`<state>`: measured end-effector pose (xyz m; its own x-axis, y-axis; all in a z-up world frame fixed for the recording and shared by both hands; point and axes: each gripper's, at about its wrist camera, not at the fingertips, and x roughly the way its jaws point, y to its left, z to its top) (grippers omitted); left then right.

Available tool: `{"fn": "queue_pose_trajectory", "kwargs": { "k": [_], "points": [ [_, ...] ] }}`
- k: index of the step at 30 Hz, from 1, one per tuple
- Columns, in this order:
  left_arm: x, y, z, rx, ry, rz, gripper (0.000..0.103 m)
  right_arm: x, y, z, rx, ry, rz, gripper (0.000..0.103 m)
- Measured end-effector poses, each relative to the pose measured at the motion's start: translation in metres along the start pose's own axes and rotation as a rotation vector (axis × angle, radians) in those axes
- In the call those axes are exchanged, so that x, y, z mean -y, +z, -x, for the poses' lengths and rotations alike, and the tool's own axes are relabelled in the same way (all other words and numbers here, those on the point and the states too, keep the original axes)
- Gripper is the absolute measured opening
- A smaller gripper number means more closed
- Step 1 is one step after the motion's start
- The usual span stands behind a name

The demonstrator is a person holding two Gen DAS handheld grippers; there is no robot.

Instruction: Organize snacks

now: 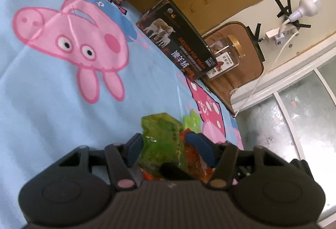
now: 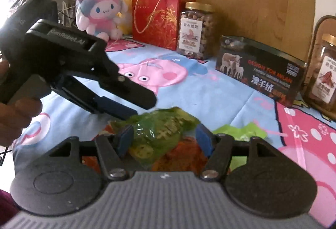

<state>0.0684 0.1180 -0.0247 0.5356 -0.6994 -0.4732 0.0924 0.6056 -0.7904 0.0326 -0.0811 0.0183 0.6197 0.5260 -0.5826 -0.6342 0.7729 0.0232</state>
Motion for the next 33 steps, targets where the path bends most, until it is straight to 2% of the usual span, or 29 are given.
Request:
{"fn": "queue_pose_trajectory", "kwargs": {
  "k": [3,6,9,13,16,19,25,29,33],
  "points": [
    [0.001,0.000,-0.002,0.017,0.011,-0.002,0.043,-0.005,-0.001,-0.006,-0.016,-0.010,0.017,0.068],
    [0.006,0.002,0.000,0.041,-0.009,-0.016,0.043,0.002,0.000,-0.010,-0.016,-0.004,-0.016,0.068],
    [0.010,0.004,-0.004,0.048,0.003,-0.042,0.043,0.010,-0.001,-0.007,-0.013,0.008,-0.067,0.066],
    [0.011,0.008,-0.011,0.043,0.015,-0.034,0.043,0.009,0.000,-0.007,0.011,-0.045,-0.066,0.053],
    [0.020,0.021,-0.011,0.058,-0.014,-0.050,0.043,0.016,0.007,-0.004,0.053,-0.075,-0.090,0.050],
    [0.038,0.043,-0.012,0.084,-0.032,-0.096,0.042,0.031,0.025,0.000,0.108,-0.096,-0.122,0.049],
    [0.088,0.113,-0.036,0.149,-0.036,-0.224,0.043,0.068,0.084,-0.006,0.215,-0.203,-0.024,0.048],
    [0.093,0.158,-0.077,0.154,-0.005,-0.226,0.042,0.111,0.109,-0.034,0.212,-0.236,-0.069,0.049],
    [0.086,0.188,-0.114,0.157,0.045,-0.192,0.042,0.148,0.118,-0.070,0.177,-0.247,-0.134,0.049]
  ]
}}
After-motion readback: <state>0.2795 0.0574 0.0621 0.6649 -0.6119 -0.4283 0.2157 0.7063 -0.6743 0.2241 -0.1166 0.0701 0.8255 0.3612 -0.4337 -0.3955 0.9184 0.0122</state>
